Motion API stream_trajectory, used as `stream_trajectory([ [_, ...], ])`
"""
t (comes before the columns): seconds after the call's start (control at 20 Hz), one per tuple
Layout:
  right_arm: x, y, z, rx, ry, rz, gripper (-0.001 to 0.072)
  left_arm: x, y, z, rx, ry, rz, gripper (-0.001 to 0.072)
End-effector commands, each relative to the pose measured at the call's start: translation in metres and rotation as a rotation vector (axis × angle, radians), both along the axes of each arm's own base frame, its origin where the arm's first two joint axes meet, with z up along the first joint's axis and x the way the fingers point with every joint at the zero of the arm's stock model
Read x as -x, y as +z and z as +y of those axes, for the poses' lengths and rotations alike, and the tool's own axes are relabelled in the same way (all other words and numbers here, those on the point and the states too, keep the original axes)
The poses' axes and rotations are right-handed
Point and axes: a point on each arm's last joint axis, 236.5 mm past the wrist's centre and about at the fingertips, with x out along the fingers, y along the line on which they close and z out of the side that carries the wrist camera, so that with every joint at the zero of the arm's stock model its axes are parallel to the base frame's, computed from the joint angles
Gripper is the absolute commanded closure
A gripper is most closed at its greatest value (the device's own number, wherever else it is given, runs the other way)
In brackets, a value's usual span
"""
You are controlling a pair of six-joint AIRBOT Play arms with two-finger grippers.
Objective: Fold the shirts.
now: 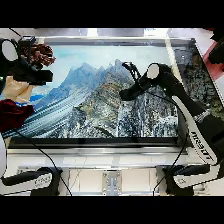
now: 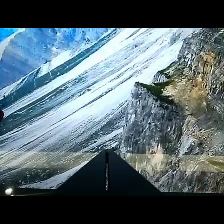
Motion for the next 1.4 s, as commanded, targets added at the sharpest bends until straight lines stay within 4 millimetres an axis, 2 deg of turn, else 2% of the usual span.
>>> stream_trajectory([
  [0.0, 0.000, 0.000, 0.000, 0.000, 0.000, -0.001, 0.0675, 0.000, 0.001, 0.000, -0.001, 0.000, -0.002, 0.0698],
  [1.1, -0.001, 0.001, 0.001, -0.002, -0.001, -0.007, 0.0677, 0.000, 0.001, 0.000, -0.001, 0.000, -0.002, 0.0698],
  [1.15, -0.001, 0.001, 0.001, -0.002, -0.001, -0.007, 0.0677, -0.001, 0.001, 0.001, -0.011, -0.020, -0.004, 0.0697],
  [1.25, -0.001, 0.001, 0.001, -0.005, -0.002, -0.006, 0.0677, -0.013, 0.008, 0.016, -0.142, -0.161, -0.048, 0.0698],
  [1.35, -0.004, 0.001, 0.001, -0.002, -0.005, -0.017, 0.0677, -0.021, 0.012, 0.020, -0.172, -0.178, -0.080, 0.0698],
])
